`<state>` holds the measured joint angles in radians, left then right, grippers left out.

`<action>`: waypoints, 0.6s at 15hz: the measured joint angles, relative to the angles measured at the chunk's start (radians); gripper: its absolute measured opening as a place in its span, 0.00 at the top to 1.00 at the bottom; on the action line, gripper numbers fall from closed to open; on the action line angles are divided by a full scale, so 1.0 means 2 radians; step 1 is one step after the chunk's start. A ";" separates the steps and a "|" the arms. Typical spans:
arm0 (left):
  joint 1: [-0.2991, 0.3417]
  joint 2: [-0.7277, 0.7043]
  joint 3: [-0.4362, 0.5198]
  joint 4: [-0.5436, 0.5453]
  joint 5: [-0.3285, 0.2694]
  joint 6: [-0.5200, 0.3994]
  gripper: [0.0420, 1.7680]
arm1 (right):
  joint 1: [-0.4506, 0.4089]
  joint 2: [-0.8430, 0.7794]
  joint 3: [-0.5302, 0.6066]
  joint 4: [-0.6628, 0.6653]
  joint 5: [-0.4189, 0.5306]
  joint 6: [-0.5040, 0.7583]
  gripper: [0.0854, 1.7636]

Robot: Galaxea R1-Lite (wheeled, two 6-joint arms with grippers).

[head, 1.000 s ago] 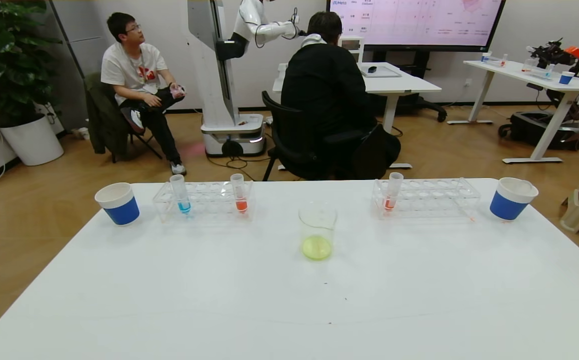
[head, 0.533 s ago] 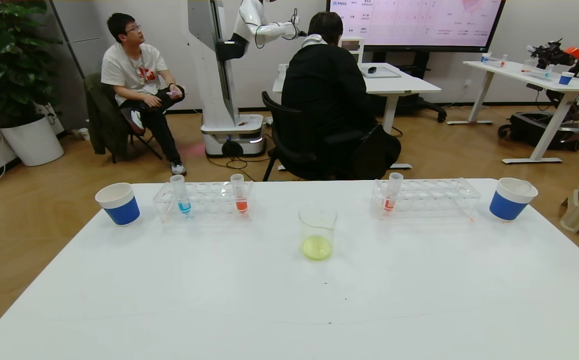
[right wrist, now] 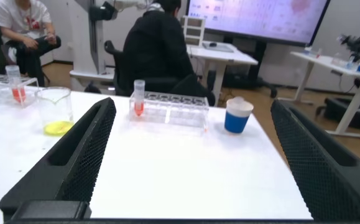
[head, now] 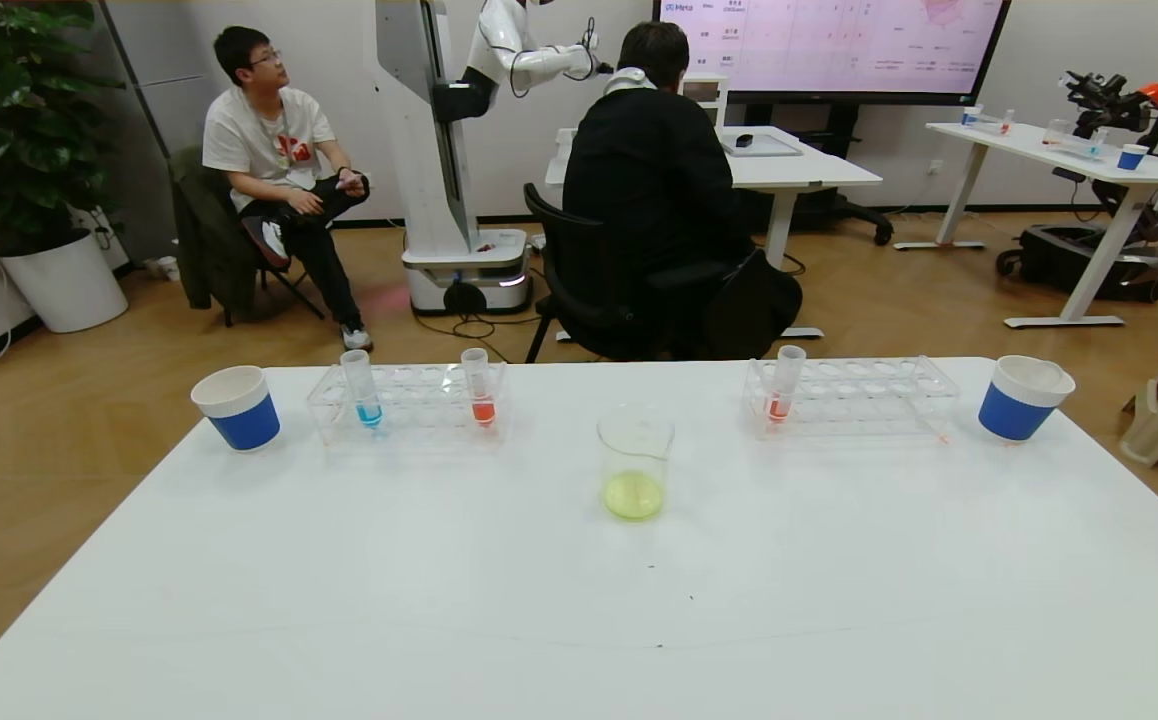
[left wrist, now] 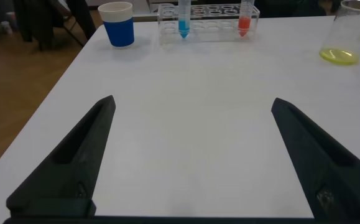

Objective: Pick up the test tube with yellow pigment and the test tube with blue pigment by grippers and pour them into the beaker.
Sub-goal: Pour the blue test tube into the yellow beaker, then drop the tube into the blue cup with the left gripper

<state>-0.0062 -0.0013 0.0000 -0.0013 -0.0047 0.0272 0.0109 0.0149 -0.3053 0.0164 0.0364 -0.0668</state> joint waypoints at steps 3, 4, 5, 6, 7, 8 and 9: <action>0.000 0.000 0.000 0.000 0.000 0.000 0.01 | 0.000 -0.007 0.085 -0.016 0.002 0.011 0.02; 0.000 0.000 0.000 0.000 0.000 0.000 0.01 | 0.000 -0.007 0.114 -0.030 0.002 0.009 0.02; 0.000 0.000 0.000 0.000 0.000 0.000 0.01 | 0.001 -0.008 0.134 -0.034 0.001 0.010 0.02; 0.000 0.000 0.000 0.000 0.000 0.000 0.01 | 0.001 -0.008 0.143 -0.034 -0.001 0.014 0.02; 0.000 0.000 0.000 0.000 0.000 0.000 0.01 | 0.001 -0.008 0.148 -0.034 -0.002 0.015 0.02; 0.000 0.000 0.000 0.000 0.000 0.000 0.01 | 0.000 -0.008 0.150 -0.028 -0.012 0.013 0.02; 0.000 0.000 0.000 0.000 0.000 0.000 0.01 | 0.000 -0.008 0.151 -0.027 -0.021 0.012 0.02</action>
<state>-0.0062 -0.0013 0.0000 -0.0013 -0.0043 0.0264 0.0104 -0.0004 -0.0038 -0.0370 -0.0066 -0.0421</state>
